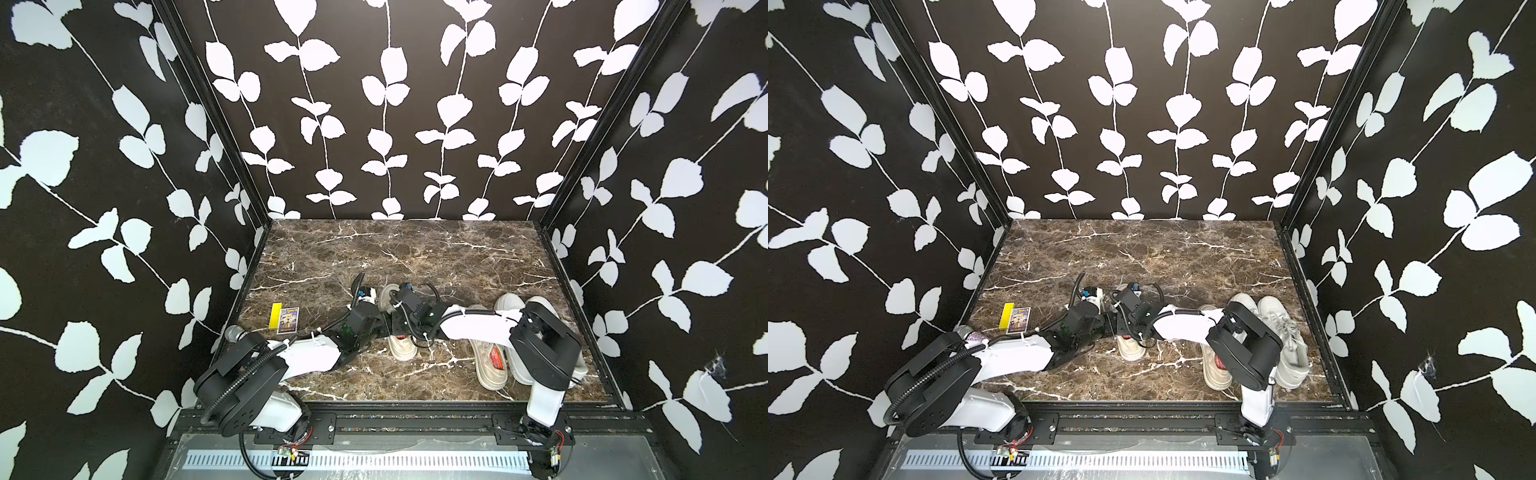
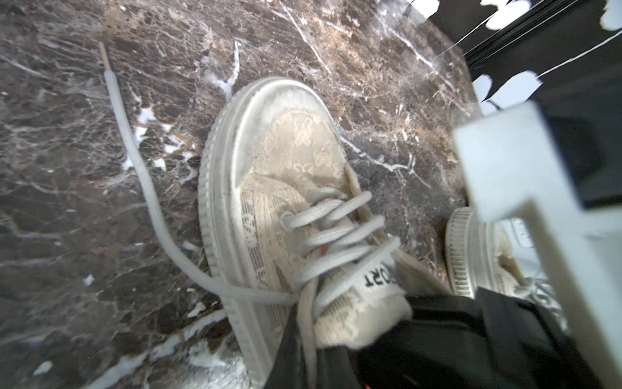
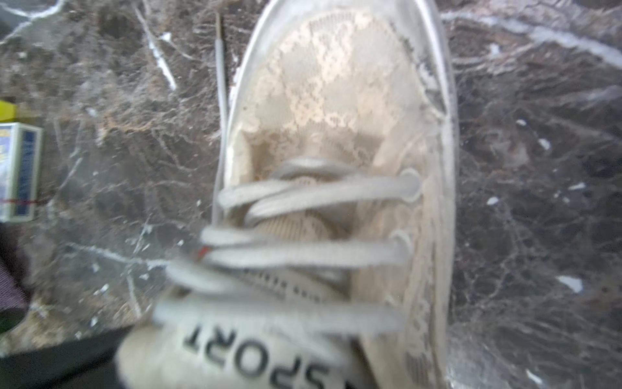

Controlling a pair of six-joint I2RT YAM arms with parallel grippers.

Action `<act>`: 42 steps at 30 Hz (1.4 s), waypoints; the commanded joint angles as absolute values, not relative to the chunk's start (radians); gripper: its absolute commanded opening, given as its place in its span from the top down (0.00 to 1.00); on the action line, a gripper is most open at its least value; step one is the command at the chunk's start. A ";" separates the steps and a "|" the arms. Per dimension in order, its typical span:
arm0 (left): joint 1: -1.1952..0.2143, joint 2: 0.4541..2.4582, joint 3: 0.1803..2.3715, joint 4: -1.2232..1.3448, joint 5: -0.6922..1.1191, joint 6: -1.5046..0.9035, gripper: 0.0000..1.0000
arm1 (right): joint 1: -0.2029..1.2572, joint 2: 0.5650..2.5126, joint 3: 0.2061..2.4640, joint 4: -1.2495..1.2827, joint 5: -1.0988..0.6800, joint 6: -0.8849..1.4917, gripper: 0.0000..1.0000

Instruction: Remove the insole from the shoe

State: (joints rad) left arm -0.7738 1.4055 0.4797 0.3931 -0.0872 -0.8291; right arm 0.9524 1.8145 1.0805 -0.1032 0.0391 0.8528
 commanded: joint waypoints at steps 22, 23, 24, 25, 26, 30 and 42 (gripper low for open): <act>-0.733 1.440 0.650 0.018 -0.220 -0.687 1.00 | 1.000 1.541 0.857 0.250 0.021 0.763 1.00; -0.729 1.446 0.655 0.018 -0.216 -0.687 1.00 | 1.004 1.532 0.849 0.262 0.024 0.756 1.00; -0.727 1.450 0.659 0.018 -0.215 -0.686 1.00 | 1.007 1.526 0.842 0.272 0.024 0.749 1.00; -0.725 1.457 0.664 0.017 -0.216 -0.683 1.00 | 1.011 1.520 0.837 0.281 0.024 0.741 1.00; -0.723 1.463 0.668 0.018 -0.217 -0.679 1.00 | 1.017 1.513 0.829 0.294 0.027 0.730 1.00; -0.715 1.488 0.679 0.029 -0.216 -0.664 1.00 | 1.034 1.482 0.815 0.301 0.037 0.697 1.00; -0.657 1.551 0.730 0.041 -0.184 -0.624 1.00 | 1.060 1.333 0.688 0.357 0.068 0.629 1.00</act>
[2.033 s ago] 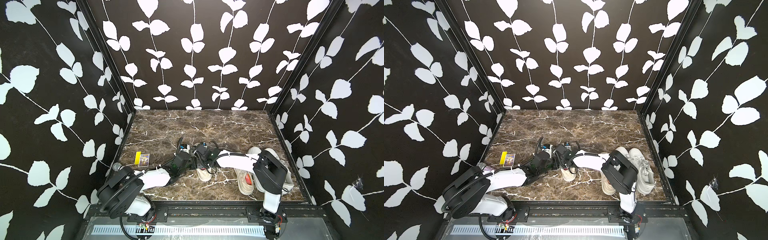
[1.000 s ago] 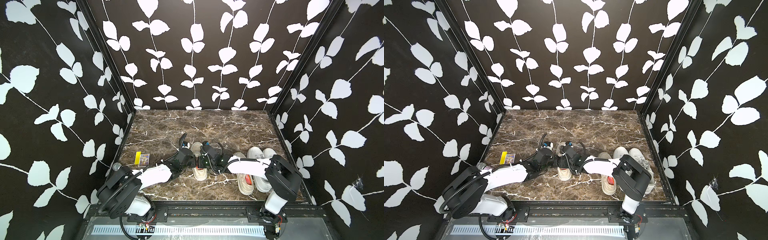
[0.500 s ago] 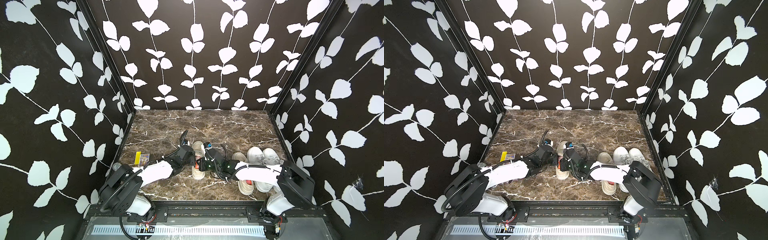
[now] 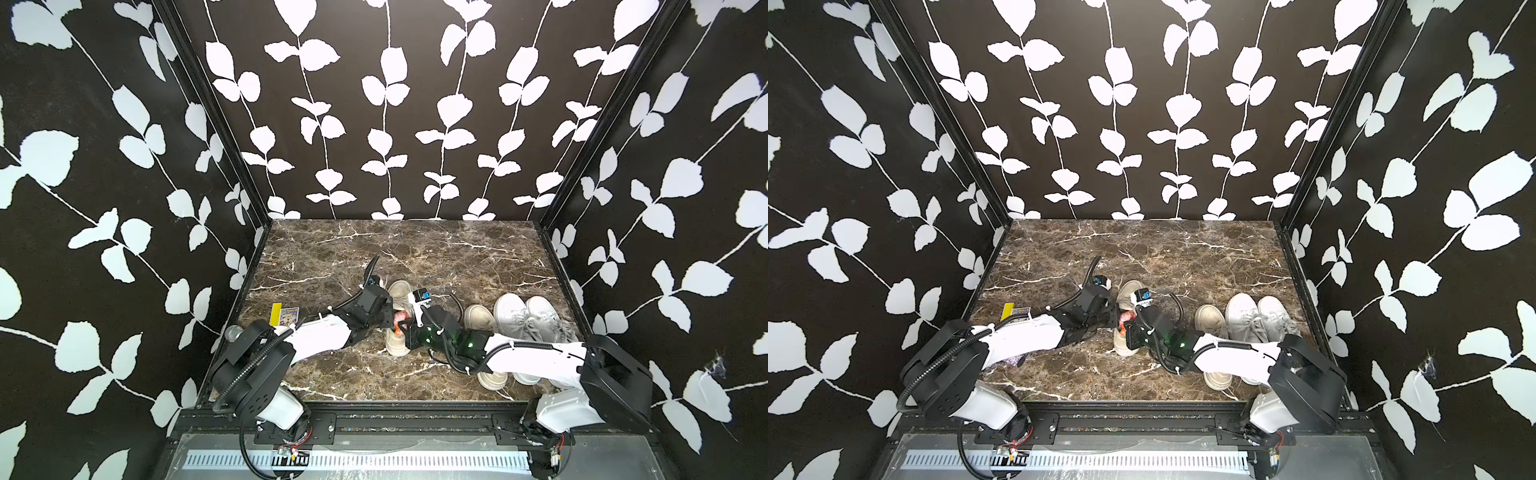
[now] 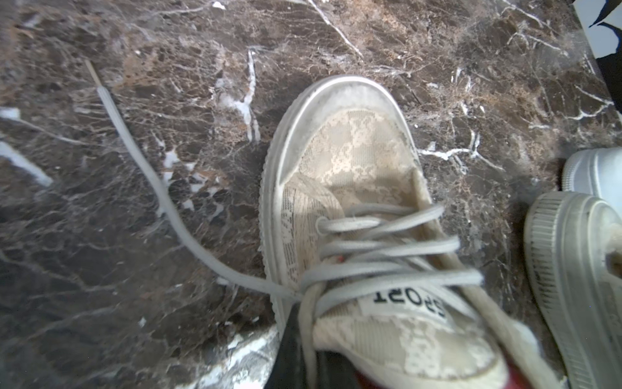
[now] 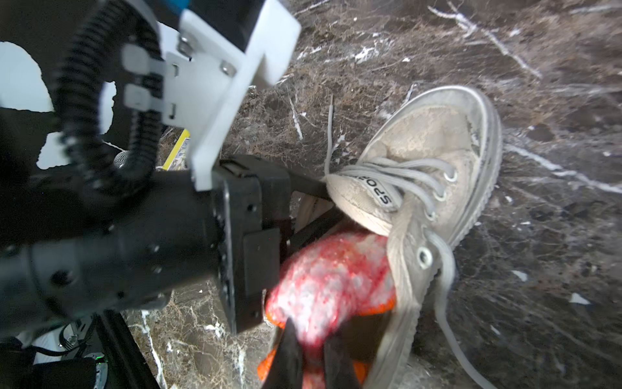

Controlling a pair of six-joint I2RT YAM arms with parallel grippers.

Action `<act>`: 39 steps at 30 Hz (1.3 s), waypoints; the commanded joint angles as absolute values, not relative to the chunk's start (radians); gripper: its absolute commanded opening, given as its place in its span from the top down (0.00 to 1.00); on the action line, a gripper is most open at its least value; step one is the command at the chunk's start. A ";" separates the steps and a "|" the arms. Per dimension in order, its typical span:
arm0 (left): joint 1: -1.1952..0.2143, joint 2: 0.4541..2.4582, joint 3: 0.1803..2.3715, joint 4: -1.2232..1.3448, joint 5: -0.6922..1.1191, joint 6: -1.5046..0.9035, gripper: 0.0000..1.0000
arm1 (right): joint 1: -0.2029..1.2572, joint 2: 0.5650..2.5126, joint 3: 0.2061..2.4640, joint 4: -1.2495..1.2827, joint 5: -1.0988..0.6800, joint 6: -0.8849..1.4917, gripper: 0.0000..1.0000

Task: Remove the insole from the shoe
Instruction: Remove the insole from the shoe, then move the shoe to the center of the board.

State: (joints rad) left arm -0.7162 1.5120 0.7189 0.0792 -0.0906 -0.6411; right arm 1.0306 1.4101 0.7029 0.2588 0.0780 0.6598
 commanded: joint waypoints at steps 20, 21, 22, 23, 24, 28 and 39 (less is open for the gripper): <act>-0.544 1.598 0.879 -0.042 -0.151 -0.536 1.00 | 1.074 1.082 0.515 0.306 0.217 0.607 1.00; -0.527 1.610 0.909 -0.074 -0.147 -0.521 1.00 | 1.074 1.072 0.509 0.283 0.237 0.612 1.00; -0.507 1.626 0.949 -0.120 -0.144 -0.507 1.00 | 1.073 1.062 0.508 0.251 0.266 0.623 1.00; -0.491 1.637 0.979 -0.156 -0.143 -0.495 1.00 | 1.073 1.057 0.505 0.233 0.287 0.629 1.00; -0.472 1.647 1.010 -0.182 -0.139 -0.480 1.00 | 1.072 1.055 0.500 0.219 0.304 0.635 1.00; -0.411 1.679 1.082 -0.183 -0.132 -0.420 1.00 | 1.072 1.075 0.508 0.174 0.333 0.668 1.00; -0.285 1.988 1.528 -0.244 -0.053 -0.309 1.00 | 1.072 1.248 0.587 0.155 0.259 0.772 1.00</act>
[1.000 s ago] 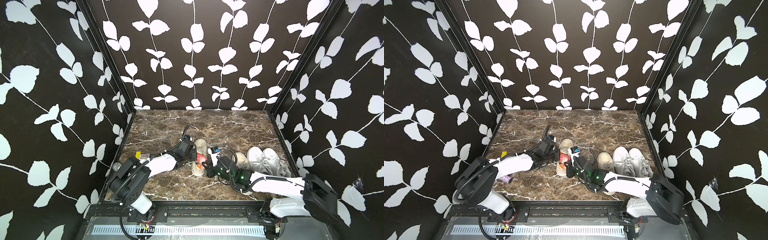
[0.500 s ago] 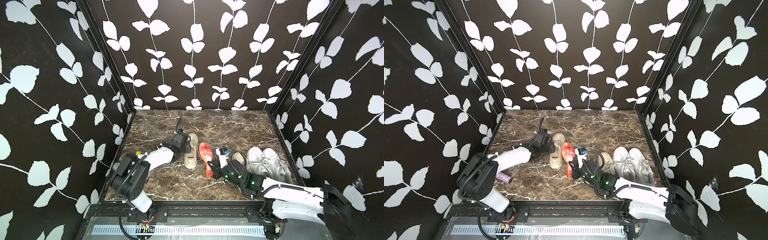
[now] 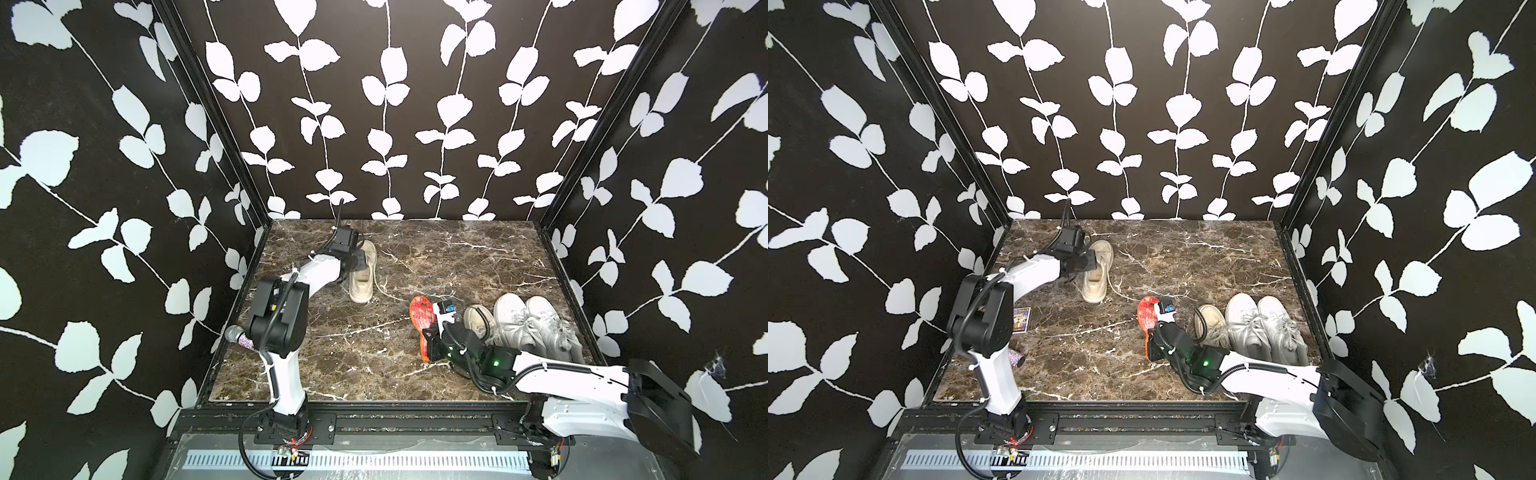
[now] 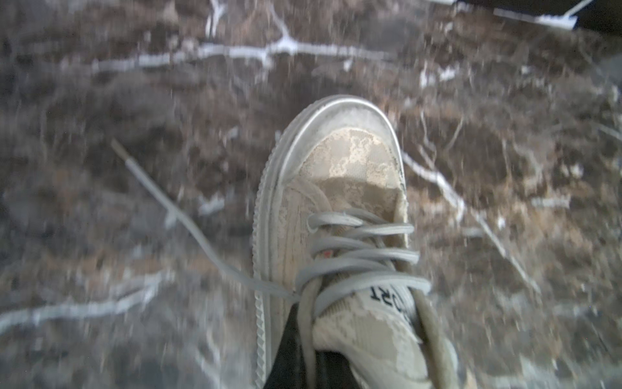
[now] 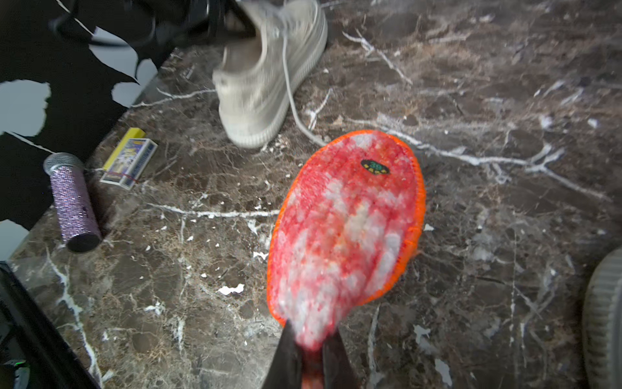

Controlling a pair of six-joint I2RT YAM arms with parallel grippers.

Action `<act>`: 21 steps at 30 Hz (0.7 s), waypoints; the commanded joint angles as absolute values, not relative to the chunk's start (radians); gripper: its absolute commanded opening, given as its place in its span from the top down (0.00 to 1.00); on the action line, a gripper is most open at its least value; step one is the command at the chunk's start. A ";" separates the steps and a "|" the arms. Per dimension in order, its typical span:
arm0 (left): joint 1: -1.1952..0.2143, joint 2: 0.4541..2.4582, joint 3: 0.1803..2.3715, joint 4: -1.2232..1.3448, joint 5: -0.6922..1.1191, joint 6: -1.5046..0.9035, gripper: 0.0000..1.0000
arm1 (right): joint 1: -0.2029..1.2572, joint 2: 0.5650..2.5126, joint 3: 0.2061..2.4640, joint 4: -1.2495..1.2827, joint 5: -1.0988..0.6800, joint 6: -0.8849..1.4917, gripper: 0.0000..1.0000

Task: Remove the insole from the shoe
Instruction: Move the shoe to the center of the board.

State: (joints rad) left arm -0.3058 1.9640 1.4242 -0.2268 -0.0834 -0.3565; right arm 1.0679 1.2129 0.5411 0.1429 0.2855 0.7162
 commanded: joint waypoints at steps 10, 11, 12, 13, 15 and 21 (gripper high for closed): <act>-0.224 2.256 1.916 -0.393 0.053 -0.271 1.00 | 1.078 1.458 0.765 0.156 0.130 0.812 1.00; -0.223 2.277 1.949 -0.415 0.067 -0.269 0.98 | 1.082 1.484 0.788 0.156 0.123 0.818 1.00; -0.222 2.287 1.970 -0.430 0.074 -0.267 0.95 | 1.085 1.505 0.810 0.149 0.122 0.825 1.00; -0.222 2.295 1.983 -0.441 0.078 -0.267 0.91 | 1.090 1.533 0.838 0.135 0.125 0.834 1.00; -0.222 2.288 1.987 -0.450 0.080 -0.267 0.85 | 1.097 1.584 0.895 0.088 0.133 0.851 1.00; -0.222 2.203 1.971 -0.519 0.055 -0.274 0.59 | 1.113 1.718 1.038 -0.026 0.159 0.887 1.00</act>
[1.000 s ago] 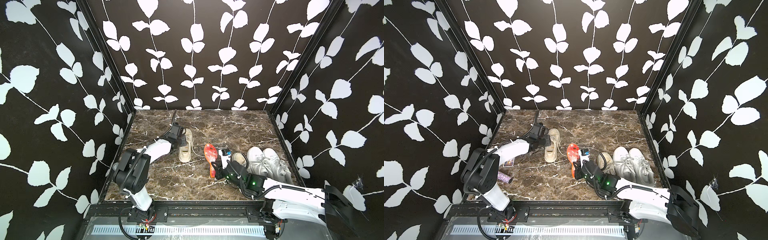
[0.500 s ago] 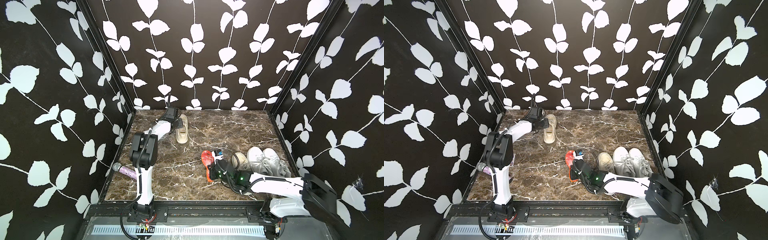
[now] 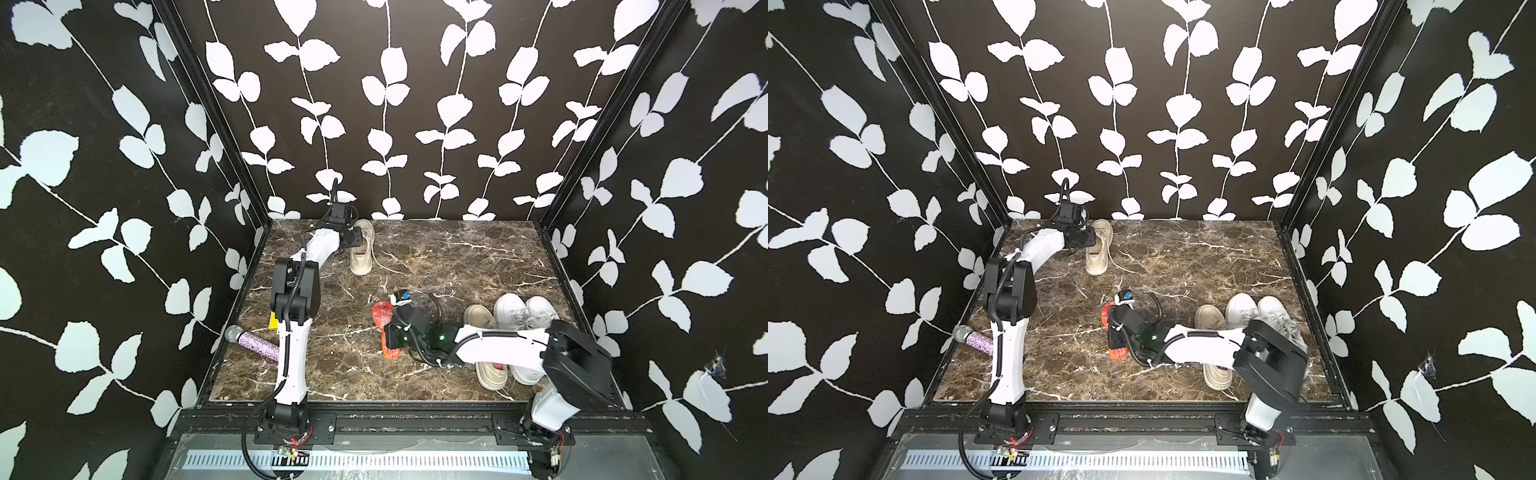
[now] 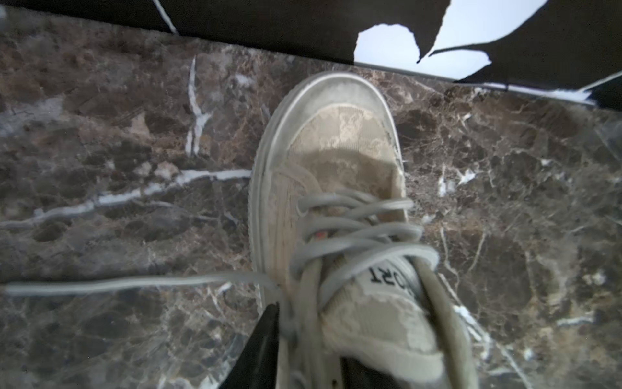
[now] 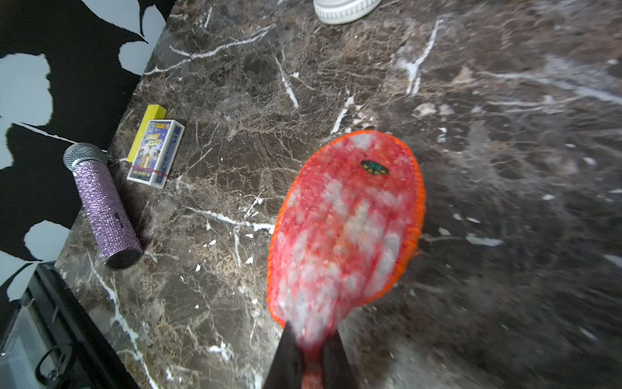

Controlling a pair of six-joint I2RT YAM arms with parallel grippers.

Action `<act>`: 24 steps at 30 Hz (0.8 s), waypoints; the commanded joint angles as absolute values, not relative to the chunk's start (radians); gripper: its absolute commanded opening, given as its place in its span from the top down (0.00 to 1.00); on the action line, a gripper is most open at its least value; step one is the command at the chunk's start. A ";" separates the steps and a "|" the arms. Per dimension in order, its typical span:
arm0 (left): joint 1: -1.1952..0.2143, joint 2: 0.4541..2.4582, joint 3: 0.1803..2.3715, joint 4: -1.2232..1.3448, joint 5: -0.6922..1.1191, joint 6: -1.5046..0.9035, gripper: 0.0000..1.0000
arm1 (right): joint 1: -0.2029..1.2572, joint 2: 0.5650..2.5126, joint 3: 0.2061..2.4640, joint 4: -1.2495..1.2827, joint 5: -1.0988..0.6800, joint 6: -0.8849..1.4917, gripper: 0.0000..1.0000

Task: Remove the insole from the shoe
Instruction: Move the shoe to the center of the board, then place the insole at the center of the board.

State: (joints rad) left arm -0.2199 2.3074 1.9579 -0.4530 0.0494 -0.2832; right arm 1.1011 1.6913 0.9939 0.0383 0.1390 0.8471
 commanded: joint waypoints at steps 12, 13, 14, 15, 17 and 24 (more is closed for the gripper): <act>-0.222 1.795 1.500 -0.398 0.001 -0.411 0.32 | 1.133 1.906 1.271 -0.156 0.151 0.914 0.98; -0.222 1.766 1.459 -0.379 -0.005 -0.420 0.32 | 1.132 1.921 1.291 -0.162 0.133 0.911 0.96; -0.222 1.744 1.427 -0.364 -0.009 -0.428 0.31 | 1.132 1.935 1.305 -0.167 0.115 0.908 0.95; -0.222 1.718 1.388 -0.347 -0.010 -0.440 0.30 | 1.132 1.951 1.341 -0.181 0.101 0.907 0.93; -0.221 1.672 1.325 -0.305 -0.009 -0.463 0.30 | 1.132 1.971 1.371 -0.202 0.087 0.907 0.87; -0.221 1.553 1.138 -0.191 -0.014 -0.517 0.29 | 1.136 1.938 1.361 -0.235 0.139 0.887 0.49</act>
State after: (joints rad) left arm -0.2199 1.6264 1.1633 -0.2722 0.0055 -0.4774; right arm 1.1275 1.9743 1.3560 -0.2039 0.0998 0.8864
